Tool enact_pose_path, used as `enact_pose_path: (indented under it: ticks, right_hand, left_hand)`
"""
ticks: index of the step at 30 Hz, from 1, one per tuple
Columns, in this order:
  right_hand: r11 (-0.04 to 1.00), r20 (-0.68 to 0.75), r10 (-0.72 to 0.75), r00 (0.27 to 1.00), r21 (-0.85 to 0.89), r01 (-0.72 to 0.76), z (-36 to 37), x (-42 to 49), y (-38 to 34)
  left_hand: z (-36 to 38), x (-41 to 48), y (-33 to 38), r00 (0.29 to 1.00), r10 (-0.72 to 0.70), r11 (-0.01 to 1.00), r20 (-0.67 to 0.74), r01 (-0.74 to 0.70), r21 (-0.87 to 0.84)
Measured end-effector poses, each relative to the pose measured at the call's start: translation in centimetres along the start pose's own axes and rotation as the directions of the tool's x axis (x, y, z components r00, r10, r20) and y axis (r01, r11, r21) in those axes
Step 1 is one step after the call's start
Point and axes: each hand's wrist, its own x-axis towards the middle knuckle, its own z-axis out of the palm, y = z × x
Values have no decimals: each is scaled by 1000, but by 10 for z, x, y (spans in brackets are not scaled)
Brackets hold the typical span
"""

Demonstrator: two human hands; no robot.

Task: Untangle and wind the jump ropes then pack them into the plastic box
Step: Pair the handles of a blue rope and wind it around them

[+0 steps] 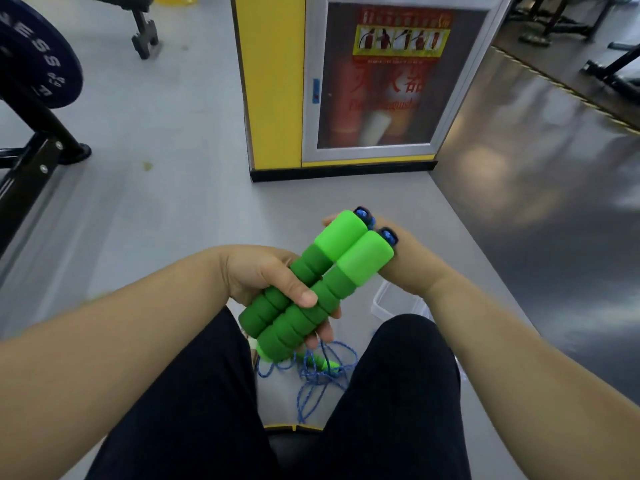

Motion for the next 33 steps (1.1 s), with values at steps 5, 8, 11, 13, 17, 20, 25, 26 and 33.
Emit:
enact_pose_path:
  ticks: [5,8,11,13,17,20,25,26,33]
  right_hand:
    - [980,-528,195,827,137,-144,47,2,15]
    - [936,-425,201,882,-182,-301,68,-8,26]
    - [797,-220,249,943,-507,-329,72,-12,23]
    - [713,-148,236,960,-645,-275,67,-11,15]
    - [575,37,191,981,-814,-81,55,-6,-6]
    - [503,151,187,971,-863,37,44,1,-24]
    - [525,216,212,953,-848,76,15,11,-43]
    - [551,208,195,959,-832,68,7,12,-45]
    - [924,197,265,944,-332,-191,-36,11,-35]
  left_hand:
    - [-3,-6,13,956,164,974,-245,-196,-115]
    - [-5,-6,17,884,55,981,-465,-135,-141]
    - [-5,-4,20,701,-74,995,-709,103,-2]
    - [-8,-2,21,561,-61,967,-825,237,90]
    - [-7,12,25,421,153,624,-894,661,418]
    - [-2,28,23,414,342,190,-844,849,493]
    - [13,41,22,540,348,-253,-766,841,478]
    - [17,43,23,576,338,-321,-744,814,484]
    - [38,36,39,765,234,-499,-600,624,602]
